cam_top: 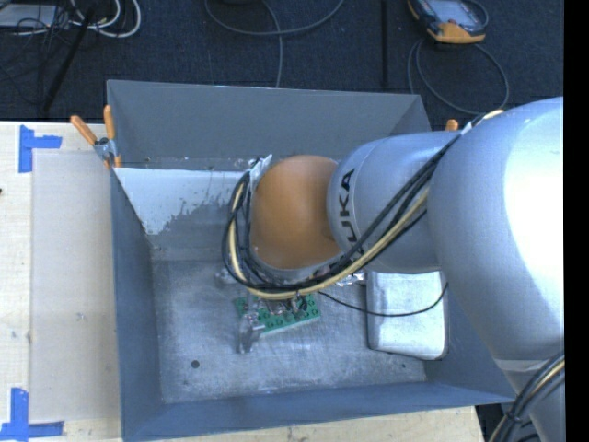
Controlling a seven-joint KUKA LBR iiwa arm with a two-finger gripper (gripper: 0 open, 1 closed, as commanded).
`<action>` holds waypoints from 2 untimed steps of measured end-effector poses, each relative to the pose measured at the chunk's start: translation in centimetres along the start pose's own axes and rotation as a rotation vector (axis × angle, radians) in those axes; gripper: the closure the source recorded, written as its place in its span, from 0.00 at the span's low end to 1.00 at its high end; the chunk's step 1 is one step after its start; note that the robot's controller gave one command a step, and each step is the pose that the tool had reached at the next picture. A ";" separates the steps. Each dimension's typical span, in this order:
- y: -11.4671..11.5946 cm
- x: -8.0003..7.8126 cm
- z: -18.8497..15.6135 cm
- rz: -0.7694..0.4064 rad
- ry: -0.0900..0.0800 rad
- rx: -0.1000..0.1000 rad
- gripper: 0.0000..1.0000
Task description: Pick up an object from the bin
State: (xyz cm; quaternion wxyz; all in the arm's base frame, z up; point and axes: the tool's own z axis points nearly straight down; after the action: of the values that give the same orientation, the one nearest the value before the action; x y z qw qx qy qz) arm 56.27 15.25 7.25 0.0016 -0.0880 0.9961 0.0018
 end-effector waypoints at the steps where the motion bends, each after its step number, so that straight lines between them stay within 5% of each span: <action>1: -9.9 -0.7 -2.9 -0.027 0.001 0.007 0.00; 2: -9.3 -0.6 -4.5 0.169 0.001 0.003 0.00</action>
Offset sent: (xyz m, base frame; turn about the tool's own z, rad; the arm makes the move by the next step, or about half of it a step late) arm 0.0223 -0.0912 0.0275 -0.0342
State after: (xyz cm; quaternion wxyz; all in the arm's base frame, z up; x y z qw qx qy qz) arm 58.48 6.18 11.75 0.0008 -0.0037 1.0000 0.0002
